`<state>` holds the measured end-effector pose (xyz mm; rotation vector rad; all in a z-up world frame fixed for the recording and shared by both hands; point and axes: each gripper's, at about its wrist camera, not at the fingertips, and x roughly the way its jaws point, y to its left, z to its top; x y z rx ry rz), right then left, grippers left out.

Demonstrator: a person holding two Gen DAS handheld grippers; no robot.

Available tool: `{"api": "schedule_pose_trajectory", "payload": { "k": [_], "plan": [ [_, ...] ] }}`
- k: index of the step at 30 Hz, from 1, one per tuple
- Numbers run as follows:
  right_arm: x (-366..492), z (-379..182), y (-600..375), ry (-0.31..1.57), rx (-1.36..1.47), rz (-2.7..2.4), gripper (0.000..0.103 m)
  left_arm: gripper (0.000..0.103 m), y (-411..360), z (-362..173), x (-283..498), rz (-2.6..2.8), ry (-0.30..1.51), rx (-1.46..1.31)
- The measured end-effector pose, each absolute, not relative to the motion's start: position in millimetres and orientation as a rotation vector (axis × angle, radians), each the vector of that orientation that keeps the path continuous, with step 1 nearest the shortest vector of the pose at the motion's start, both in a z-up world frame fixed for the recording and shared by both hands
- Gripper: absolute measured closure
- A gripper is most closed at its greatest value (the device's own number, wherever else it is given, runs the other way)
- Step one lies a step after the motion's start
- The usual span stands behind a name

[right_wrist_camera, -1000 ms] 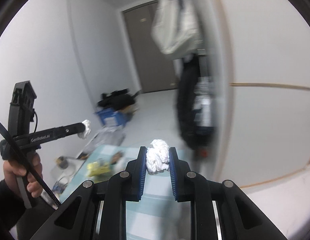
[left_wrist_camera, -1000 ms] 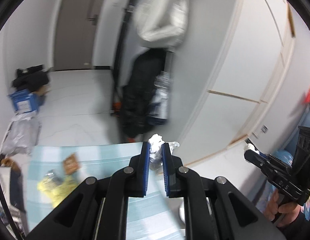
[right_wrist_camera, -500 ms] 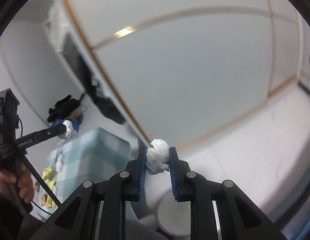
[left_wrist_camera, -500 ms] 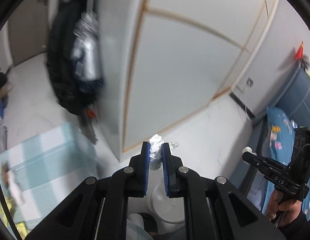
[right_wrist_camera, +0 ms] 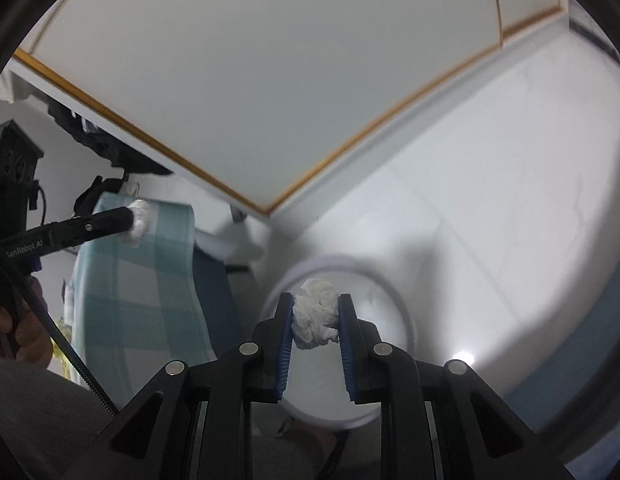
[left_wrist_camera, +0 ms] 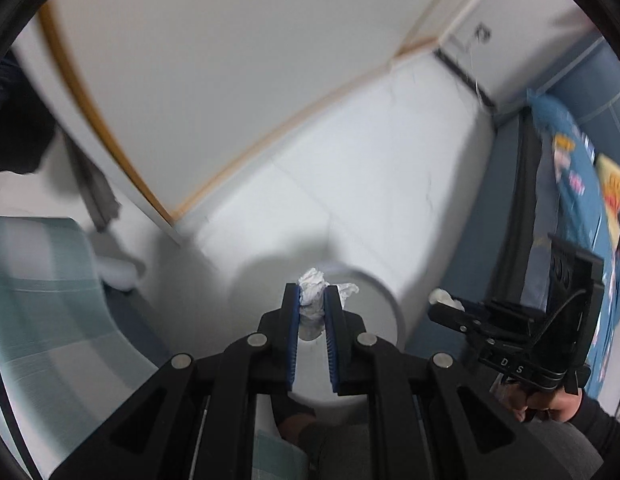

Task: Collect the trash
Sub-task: 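Carry both held tissues over the white round trash bin, then open both grippers to drop the tissues into the bin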

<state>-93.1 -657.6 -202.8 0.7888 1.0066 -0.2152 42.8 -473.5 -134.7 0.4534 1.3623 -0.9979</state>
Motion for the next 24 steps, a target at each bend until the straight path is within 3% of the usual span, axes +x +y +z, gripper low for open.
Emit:
{"api": "schedule_pose_trajectory", "payload": {
  "k": [10,18,21,23,24],
  "plan": [
    [-80.1,-255.1,-639.5,1.099,0.784,-0.18,0.082,0.095,-498.3,-198.1,39.7,-1.026,1.566,0.59],
    [-76.3,-272.1,-633.1,1.139,0.775,-0.166,0.079,0.092,-508.2,-212.5,32.7,-1.039,1.63,0.594],
    [-72.4,-273.2,-631.8,1.143,0.773,-0.162,0.071,0.076,-508.8,-217.2,34.1,-1.028,1.645,0.594],
    [-71.8,-273.0,-631.4,1.143,0.77,-0.171,0.064,0.054,-508.3,-218.7,35.4,-1.013,1.636,0.583],
    [-72.2,-272.0,-631.6,1.137,0.769,-0.169,0.063,0.052,-507.8,-217.5,36.0,-1.018,1.63,0.565]
  ]
}}
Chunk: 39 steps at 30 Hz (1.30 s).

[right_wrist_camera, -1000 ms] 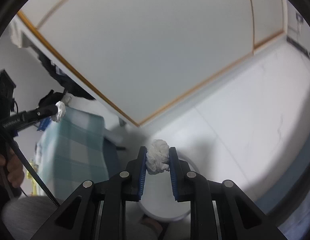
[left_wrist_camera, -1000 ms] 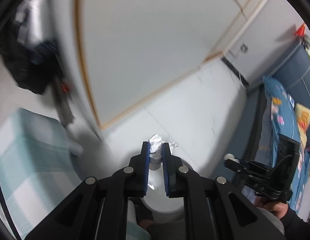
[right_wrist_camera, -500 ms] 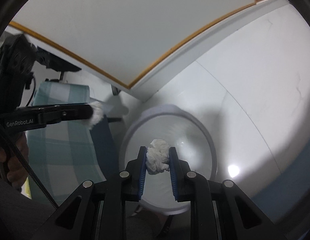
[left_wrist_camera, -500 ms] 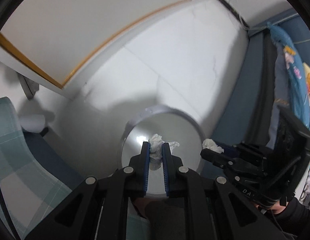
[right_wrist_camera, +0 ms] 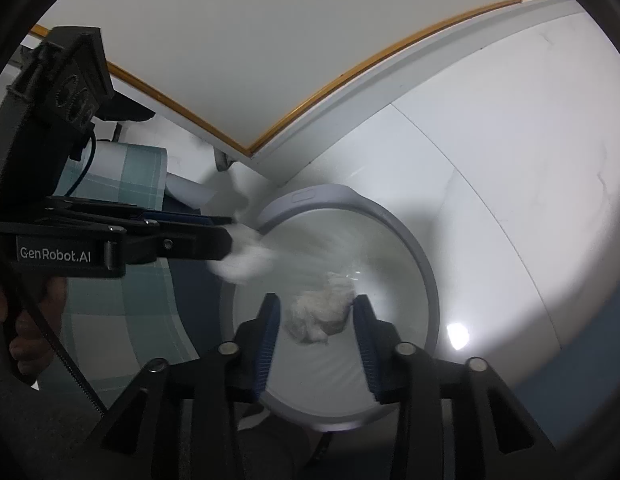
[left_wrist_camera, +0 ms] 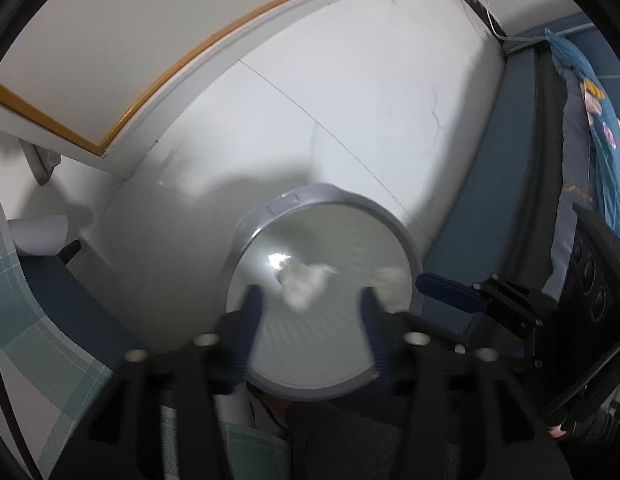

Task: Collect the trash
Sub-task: 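Open both grippers to drop the tissues into the bin, then move the right gripper back to the table and grasp a red-checkered wrapper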

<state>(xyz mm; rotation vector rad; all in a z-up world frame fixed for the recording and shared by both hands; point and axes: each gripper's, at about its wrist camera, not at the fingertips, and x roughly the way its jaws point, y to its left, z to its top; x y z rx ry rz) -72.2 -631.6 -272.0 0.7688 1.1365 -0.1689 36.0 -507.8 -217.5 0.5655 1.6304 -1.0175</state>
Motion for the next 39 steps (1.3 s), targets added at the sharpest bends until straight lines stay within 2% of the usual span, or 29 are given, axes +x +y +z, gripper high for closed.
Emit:
{"api": "schedule_pose_trajectory", "payload": {
  "k": [2,11,14,17,22,27,33,37,39],
  "plan": [
    [-74.0,-269.4,-632.1,1.136,0.761,-0.17,0.057,0.052,-507.2,-217.6,36.7,-1.014,1.624,0.567],
    [-89.4,-253.0,-638.7,1.108,0.747,-0.189,0.049,0.052,-493.0,-204.2,54.7,-0.934,1.555,0.525],
    [-92.6,-239.2,-641.5,1.077,0.719,-0.208,0.044,0.052,-483.8,-190.8,62.2,-0.902,1.505,0.497],
    [-94.6,-219.8,-645.5,1.038,0.691,-0.224,0.043,0.052,-470.4,-167.9,66.1,-0.881,1.427,0.447],
    [-93.8,-170.2,-658.7,0.948,0.65,-0.264,0.043,0.052,-444.5,-117.8,69.8,-0.852,1.279,0.349],
    [-86.6,-95.1,-653.6,0.807,0.552,-0.285,0.038,0.047,-402.3,-55.8,68.1,-0.737,1.085,0.244],
    [-75.1,-9.2,-615.3,0.629,0.45,-0.23,0.032,0.047,-338.4,12.3,61.4,-0.629,0.923,0.112],
    [-69.7,33.5,-584.3,0.533,0.416,-0.167,0.025,0.029,-288.6,49.1,52.9,-0.549,0.802,0.059],
    [-64.9,56.5,-558.5,0.482,0.368,-0.114,0.022,0.029,-259.7,65.5,48.3,-0.504,0.747,0.035]
  ]
}}
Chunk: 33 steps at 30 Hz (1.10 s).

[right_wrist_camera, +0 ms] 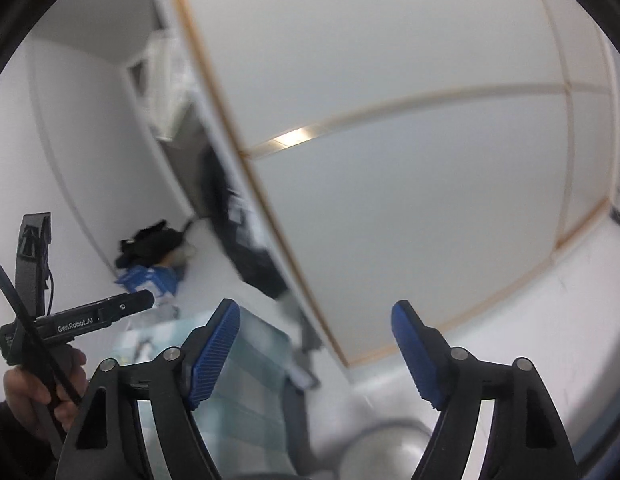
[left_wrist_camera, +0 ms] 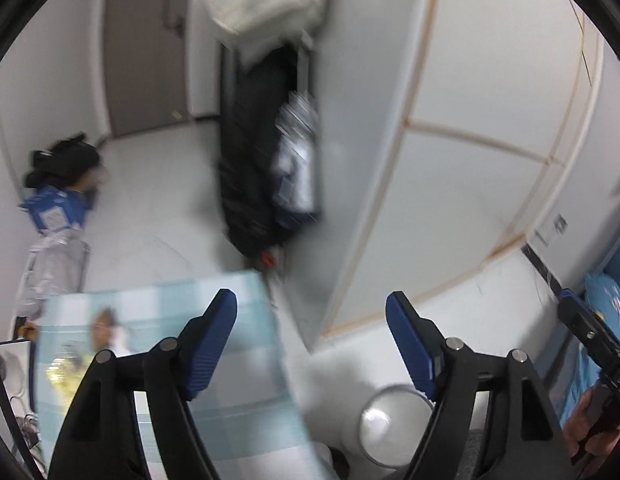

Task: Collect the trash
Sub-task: 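Move the right gripper back to the table and grasp a red-checkered wrapper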

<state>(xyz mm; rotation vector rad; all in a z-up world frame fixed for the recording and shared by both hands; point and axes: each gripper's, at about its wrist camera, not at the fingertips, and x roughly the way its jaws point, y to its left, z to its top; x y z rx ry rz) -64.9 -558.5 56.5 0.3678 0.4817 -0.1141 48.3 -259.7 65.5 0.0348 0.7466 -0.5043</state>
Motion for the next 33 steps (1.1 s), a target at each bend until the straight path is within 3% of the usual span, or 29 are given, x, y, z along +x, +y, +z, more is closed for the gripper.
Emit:
{"api": "schedule_pose_trajectory", "payload": {
  "k": [2,6,11,19,33],
  "plan": [
    [-64.3,74.4,-533.1,0.433,0.348,-0.052,0.015,0.028,-237.5,78.5,47.7,-0.476,0.725,0.005],
    [-61.9,103.1,-481.3,0.36,0.291,0.053,0.012,0.019,-186.3,97.1,42.4,-0.381,0.67,-0.047],
    [-54.2,122.5,-410.9,0.272,0.204,0.164,0.0,0.018,-123.1,101.5,38.3,-0.254,0.606,-0.082],
    [-22.7,115.4,-303.7,0.26,0.119,0.342,0.0,0.005,-42.9,94.5,25.1,-0.107,0.523,-0.143],
    [23.8,44.8,-166.3,0.403,0.037,0.452,0.0,0.004,42.5,25.9,22.1,0.03,0.6,-0.225]
  ]
}}
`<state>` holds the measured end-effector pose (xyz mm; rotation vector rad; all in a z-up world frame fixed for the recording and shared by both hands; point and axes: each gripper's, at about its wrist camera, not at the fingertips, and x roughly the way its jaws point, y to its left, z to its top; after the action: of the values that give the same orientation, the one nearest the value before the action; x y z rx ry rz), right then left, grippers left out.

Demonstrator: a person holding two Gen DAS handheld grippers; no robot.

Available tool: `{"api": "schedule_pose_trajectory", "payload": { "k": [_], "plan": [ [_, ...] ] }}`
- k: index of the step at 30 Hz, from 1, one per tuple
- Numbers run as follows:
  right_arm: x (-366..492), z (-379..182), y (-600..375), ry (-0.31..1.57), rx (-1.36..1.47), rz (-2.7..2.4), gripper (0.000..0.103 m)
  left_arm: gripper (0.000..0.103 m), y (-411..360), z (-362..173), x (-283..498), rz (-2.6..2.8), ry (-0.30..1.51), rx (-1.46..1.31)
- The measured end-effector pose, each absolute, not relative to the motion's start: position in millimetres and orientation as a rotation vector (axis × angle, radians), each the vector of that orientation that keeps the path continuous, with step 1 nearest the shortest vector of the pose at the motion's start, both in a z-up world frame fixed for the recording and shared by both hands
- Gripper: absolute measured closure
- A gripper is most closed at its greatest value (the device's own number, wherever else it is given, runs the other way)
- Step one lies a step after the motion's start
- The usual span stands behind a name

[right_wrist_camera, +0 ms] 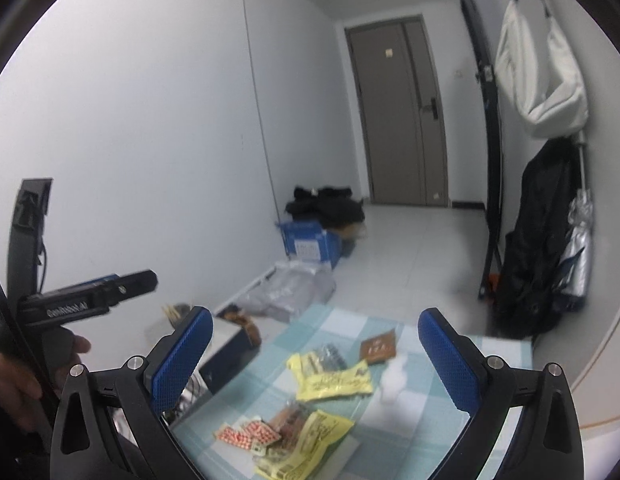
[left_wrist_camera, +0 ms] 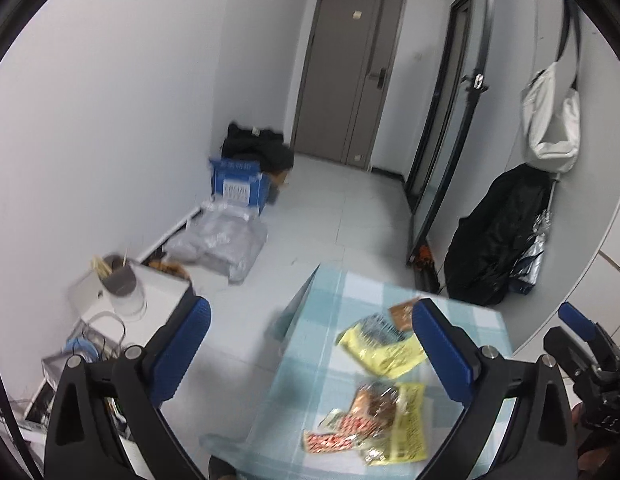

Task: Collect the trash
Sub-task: 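Move the right gripper back to the table and grasp a red-checkered wrapper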

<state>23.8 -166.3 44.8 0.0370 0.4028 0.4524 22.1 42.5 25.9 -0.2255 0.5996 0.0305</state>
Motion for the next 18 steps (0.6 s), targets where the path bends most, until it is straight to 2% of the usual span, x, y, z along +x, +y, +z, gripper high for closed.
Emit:
{"api": "schedule_pose_trajectory", "payload": {
  "k": [9,18],
  "plan": [
    [58.1,-28.8,-149.6,0.734,0.026,0.447,0.0,0.004,62.0,-15.1,26.0,-0.027,0.701,-0.271],
    [59.5,-75.0,-131.1,0.885,-0.053,0.499,0.0,0.004,83.2,-25.2,37.8,-0.03,0.782,-0.338]
  ]
}}
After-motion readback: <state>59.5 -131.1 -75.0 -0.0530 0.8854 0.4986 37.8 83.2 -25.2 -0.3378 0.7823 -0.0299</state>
